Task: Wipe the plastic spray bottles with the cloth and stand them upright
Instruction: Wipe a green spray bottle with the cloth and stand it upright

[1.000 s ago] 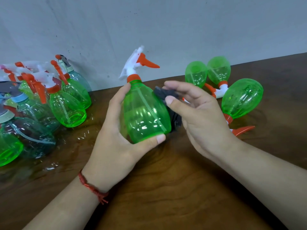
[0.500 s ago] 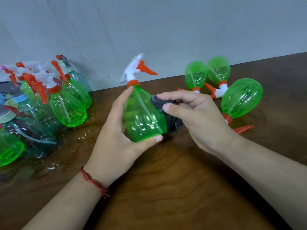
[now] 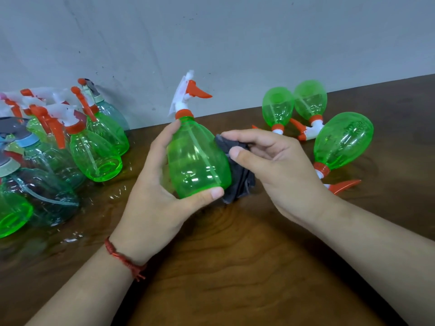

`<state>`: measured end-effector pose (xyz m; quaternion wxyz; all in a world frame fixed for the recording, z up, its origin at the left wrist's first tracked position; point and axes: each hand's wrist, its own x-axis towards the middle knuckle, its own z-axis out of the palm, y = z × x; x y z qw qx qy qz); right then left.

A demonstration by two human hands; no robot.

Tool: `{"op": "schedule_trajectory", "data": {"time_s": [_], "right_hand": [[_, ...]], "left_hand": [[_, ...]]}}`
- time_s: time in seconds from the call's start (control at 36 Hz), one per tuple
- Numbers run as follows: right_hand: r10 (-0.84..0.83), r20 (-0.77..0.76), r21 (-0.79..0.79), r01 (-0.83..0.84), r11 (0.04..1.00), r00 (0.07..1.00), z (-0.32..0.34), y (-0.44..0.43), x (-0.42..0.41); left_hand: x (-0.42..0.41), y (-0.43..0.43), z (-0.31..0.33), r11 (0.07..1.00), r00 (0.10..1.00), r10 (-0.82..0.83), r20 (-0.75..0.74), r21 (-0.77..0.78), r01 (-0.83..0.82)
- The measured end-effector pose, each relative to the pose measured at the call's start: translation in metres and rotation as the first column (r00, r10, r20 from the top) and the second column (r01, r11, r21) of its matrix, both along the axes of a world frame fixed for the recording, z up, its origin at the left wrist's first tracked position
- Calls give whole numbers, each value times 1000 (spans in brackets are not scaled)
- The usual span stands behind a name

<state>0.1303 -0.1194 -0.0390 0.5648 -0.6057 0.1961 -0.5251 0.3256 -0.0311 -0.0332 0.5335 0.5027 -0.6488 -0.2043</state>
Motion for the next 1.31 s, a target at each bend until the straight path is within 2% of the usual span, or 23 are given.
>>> {"op": "schedule_trajectory", "data": {"time_s": [0.19,0.31,0.42,0.5,0.58,0.67,0.83,0.92,1.03,1.08,1.14,1.22,1.31], "right_hand": [[47,155,193,-77,978,987,6,-6,-3],[27,136,179,-51,983,990,5,-9,-5],[-18,67,84,13,996,998,5,-11,-6],[-49,-3,-40,49,998,999,4,-8,-6],[-66,-52,-133,59,989,996,1,-6,-5],[-62,-107,-225,37,974,992,-3,-4,-3],[-49,-235,-321,-30,947,971,-10,5,-1],[-80,-249,-352,-13,936,965,-10,6,-1],[-144,-235,-370,49,928,961,-10,2,1],[-156,-200,-342,81,936,967,-7,0,0],[-121,-138,-238,86,967,983,-2,-3,-1],[-28,-21,-35,28,999,999,4,-6,-3],[57,102,111,-68,992,993,8,-7,-5]], "left_hand": [[-13,9,-2,977,980,-200,-6,78,200],[-10,5,-3,975,977,-203,60,107,196],[-7,5,-3,989,970,-133,202,95,116],[-9,7,-6,992,964,-107,244,90,87],[-8,3,-11,997,976,-63,206,58,52],[-2,-2,-12,998,987,57,151,18,-60],[9,-6,-12,965,947,258,189,-7,-262],[8,-6,-12,962,941,268,205,4,-275],[11,-8,-17,983,961,167,221,36,-180],[9,-6,-16,993,965,98,242,40,-111],[3,-4,-14,998,974,17,227,49,-29],[-6,3,-7,995,986,-92,137,57,85],[-10,7,-3,980,982,-189,21,71,187]]}}
